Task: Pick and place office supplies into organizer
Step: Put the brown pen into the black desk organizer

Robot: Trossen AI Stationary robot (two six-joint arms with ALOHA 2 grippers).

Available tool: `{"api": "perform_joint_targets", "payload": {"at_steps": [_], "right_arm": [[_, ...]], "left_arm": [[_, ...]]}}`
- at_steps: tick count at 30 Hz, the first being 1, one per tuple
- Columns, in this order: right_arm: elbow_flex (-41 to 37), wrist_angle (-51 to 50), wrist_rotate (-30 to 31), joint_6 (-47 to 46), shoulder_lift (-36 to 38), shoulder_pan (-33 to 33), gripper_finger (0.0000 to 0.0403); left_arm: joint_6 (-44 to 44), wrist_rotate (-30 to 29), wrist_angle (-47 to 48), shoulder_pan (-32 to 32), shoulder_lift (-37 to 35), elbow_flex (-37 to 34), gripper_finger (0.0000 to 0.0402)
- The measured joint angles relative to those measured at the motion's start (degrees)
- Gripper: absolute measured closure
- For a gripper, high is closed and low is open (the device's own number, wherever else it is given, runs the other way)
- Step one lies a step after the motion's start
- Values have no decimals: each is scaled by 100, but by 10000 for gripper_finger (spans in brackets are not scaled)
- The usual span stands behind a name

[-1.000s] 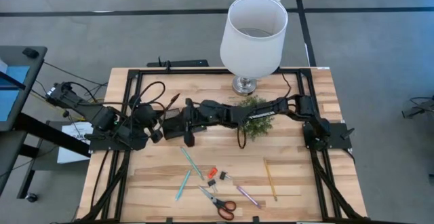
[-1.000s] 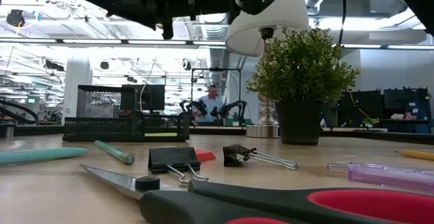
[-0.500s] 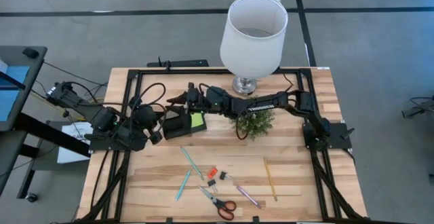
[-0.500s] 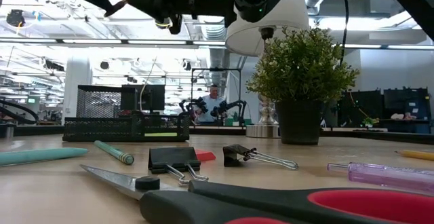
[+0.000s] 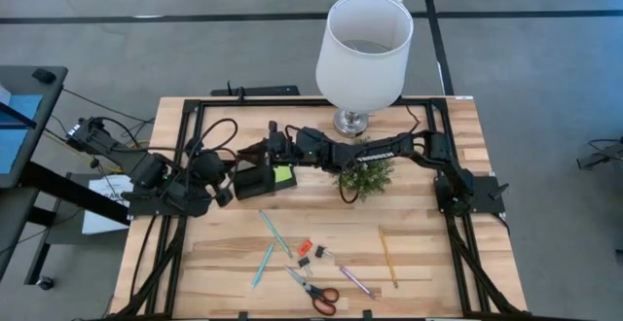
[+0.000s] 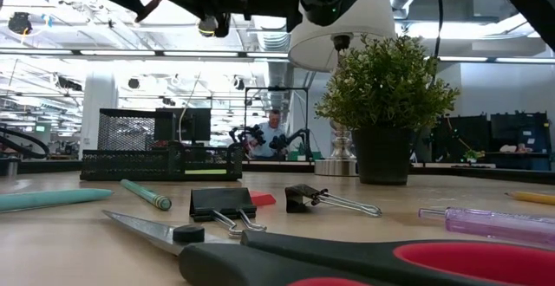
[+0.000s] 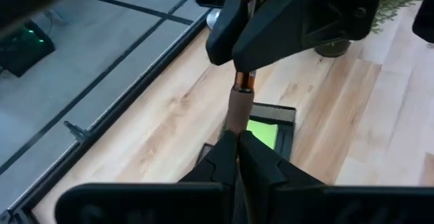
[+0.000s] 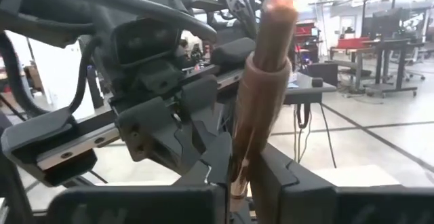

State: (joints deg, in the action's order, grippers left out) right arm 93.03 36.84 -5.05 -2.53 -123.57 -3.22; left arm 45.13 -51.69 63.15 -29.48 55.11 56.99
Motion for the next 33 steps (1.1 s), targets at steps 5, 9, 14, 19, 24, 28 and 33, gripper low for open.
{"api": "perform_joint_targets", "payload": {"at_steps": [5, 9, 14, 19, 24, 28, 33], "right_arm": [[0, 35, -1, -6, -6, -13, 372], [0, 30, 15, 0, -6, -4, 380], [0, -20, 51, -38, -6, -4, 380], [2, -181, 110, 111, -6, 11, 380], [-4, -173, 236, 185, -17, 25, 380], [-4, -388, 361, 226, -21, 33, 380], [-9, -1054, 975, 224, -73, 42, 380]], "left_arm": [[6, -23, 1, 5, 0, 0, 401], [6, -4, -1, 1, 0, 0, 401], [8, -14, -1, 1, 0, 0, 401], [-1, -27, -29, -5, 2, -1, 374], [-1, -71, -10, -4, 2, 0, 312], [-7, -289, 29, -4, 2, 27, 271], [40, -1072, 27, 1, 0, 255, 259]]}}
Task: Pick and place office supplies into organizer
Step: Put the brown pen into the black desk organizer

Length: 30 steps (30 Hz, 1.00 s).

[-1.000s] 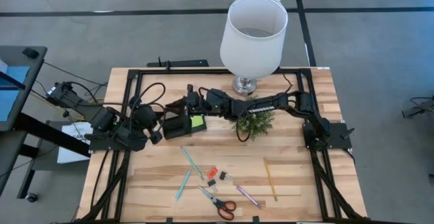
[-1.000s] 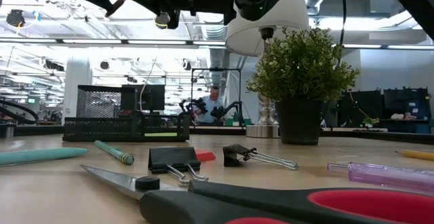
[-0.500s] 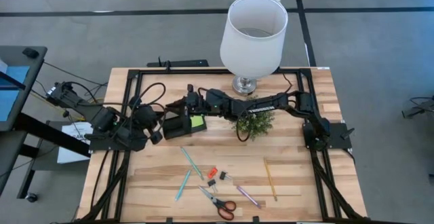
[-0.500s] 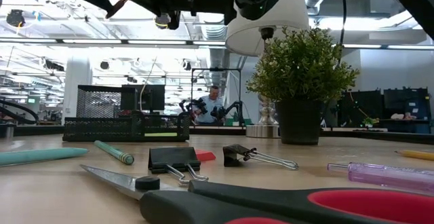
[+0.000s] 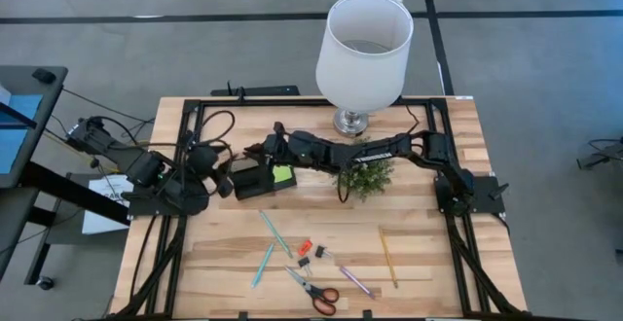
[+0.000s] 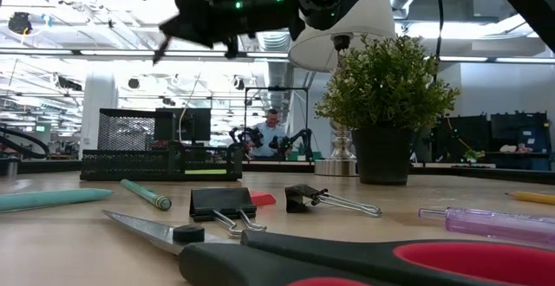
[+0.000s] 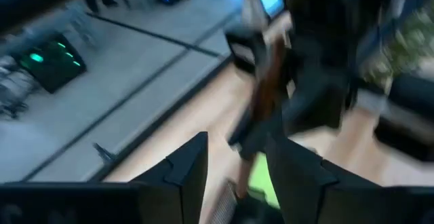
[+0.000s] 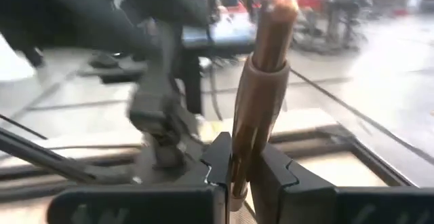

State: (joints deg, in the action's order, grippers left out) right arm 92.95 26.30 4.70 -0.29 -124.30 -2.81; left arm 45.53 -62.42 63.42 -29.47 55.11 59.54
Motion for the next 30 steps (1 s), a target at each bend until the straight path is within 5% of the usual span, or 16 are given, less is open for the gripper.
{"api": "perform_joint_targets", "payload": {"at_steps": [14, 22, 30], "right_arm": [[390, -241, 298, -24, -391, 42, 380], [1632, -2366, 298, 181, -649, -35, 380], [1696, -2293, 269, -149, -1120, -69, 380]], "left_arm": [[-1041, -436, -506, 0, -4, 550, 269], [-1351, -581, -601, 0, -4, 551, 269], [-1479, -598, -597, 4, -2, 551, 269]]}}
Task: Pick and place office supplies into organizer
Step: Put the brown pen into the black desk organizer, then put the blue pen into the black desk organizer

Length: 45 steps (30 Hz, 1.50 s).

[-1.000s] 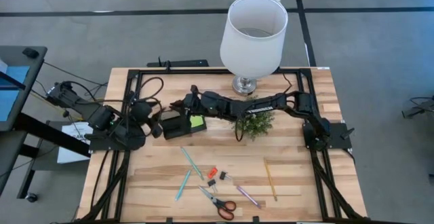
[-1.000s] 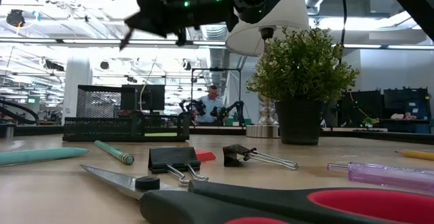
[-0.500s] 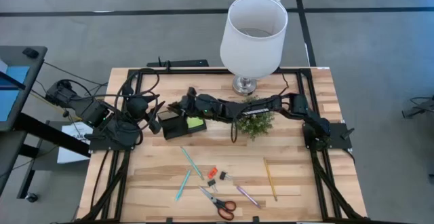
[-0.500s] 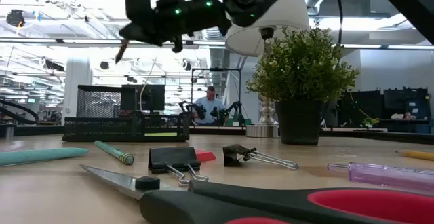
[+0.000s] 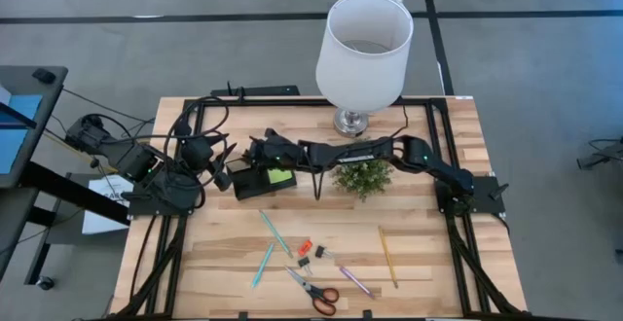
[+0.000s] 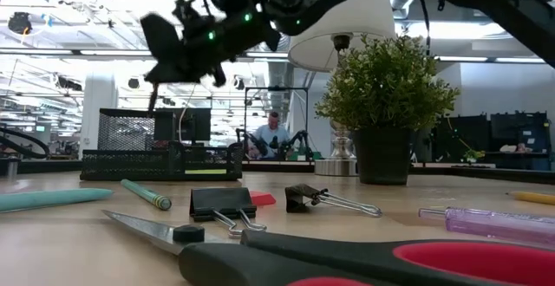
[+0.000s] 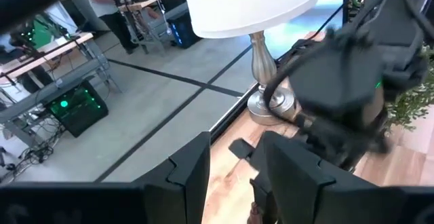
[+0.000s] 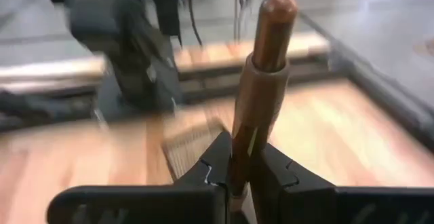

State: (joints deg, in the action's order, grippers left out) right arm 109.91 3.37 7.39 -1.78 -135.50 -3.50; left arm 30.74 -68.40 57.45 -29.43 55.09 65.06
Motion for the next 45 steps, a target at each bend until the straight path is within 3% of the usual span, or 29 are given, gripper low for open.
{"api": "perform_joint_targets", "payload": {"at_steps": [6, 15, 28, 33, 40, 45], "right_arm": [[-9, 99, 14, 13, -175, -9, 380], [-12, -69, 3, -120, -283, -86, 304], [95, -190, 16, 367, -72, -23, 265], [482, -1302, -82, 378, 270, 106, 267], [538, -3919, -469, 378, 1067, 697, 291], [547, -5226, -464, 179, 1599, 1312, 309]], "left_arm": [[6, 22, 4, 0, -2, 0, 269], [7, 48, 7, 0, -2, 0, 269], [28, 168, 8, 0, -2, 0, 269], [-158, 1164, 112, -4, -2, 0, 269], [-249, 2876, 232, -28, 16, -242, 269], [185, 3843, -397, -56, 88, -845, 269]]}}
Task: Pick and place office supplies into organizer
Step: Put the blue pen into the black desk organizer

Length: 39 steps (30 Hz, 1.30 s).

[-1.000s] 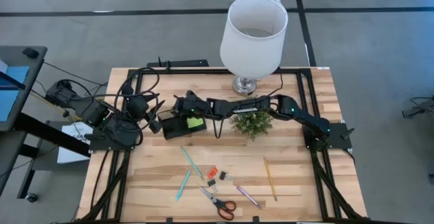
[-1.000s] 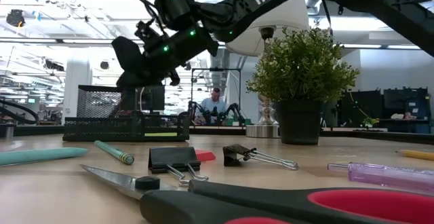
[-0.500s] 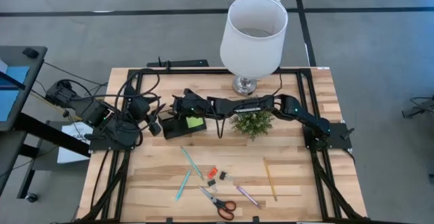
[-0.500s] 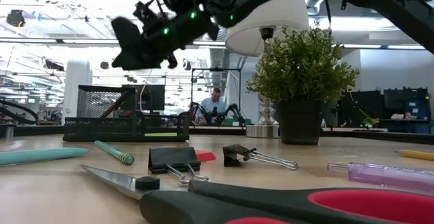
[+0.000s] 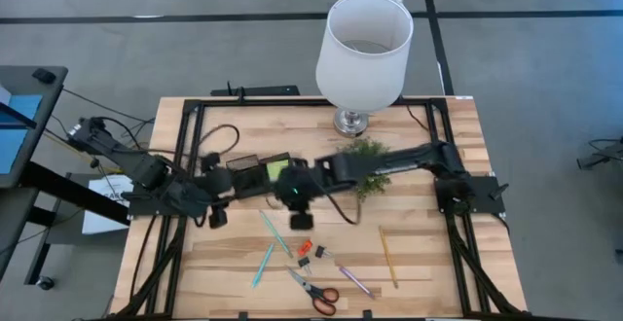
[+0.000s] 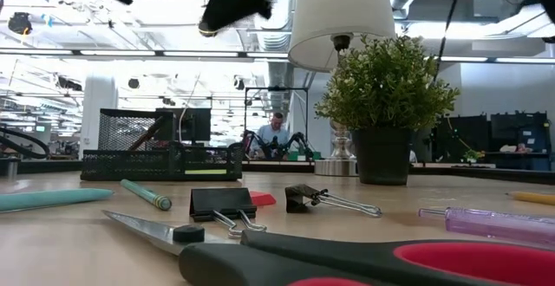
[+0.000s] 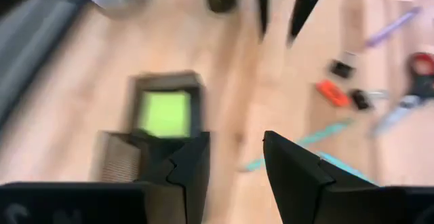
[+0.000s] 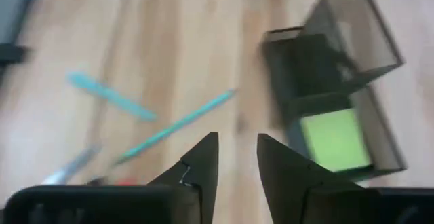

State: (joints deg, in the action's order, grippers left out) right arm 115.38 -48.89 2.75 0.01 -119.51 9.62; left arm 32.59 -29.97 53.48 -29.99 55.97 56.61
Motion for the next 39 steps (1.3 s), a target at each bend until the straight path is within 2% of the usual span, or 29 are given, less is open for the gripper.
{"api": "perform_joint_targets", "payload": {"at_steps": [4, 9, 12, 17, 22, 24, 29, 39], "right_arm": [[-5, -538, 2, -216, 381, 496, 316], [-5, -572, 65, -482, 911, 1057, 316], [-3, -622, 676, -817, 1077, 1370, 316], [-5, -1336, 2078, -1608, 1088, 1751, 316], [-119, -1969, 3043, -2406, 947, 1966, 316], [-327, -1902, 3224, -2588, 968, 1992, 316], [-565, -2080, 3550, -2999, 982, 1986, 316], [-606, -1921, 3617, -2964, 959, 1957, 316]], "left_arm": [[230, 585, -744, -96, 249, -561, 269], [-237, 1221, -1835, -280, 962, -1114, 269], [-185, 1487, -2438, -365, 1556, -1181, 269], [1113, 1618, -2449, -559, 2373, -951, 269], [2837, 2406, -2422, -784, 2934, -657, 269], [3543, 2648, -2429, -886, 3106, -496, 269], [4536, 3057, -2412, -1189, 3499, -8, 269], [5951, 3176, -2248, -1659, 4386, 546, 269]]}}
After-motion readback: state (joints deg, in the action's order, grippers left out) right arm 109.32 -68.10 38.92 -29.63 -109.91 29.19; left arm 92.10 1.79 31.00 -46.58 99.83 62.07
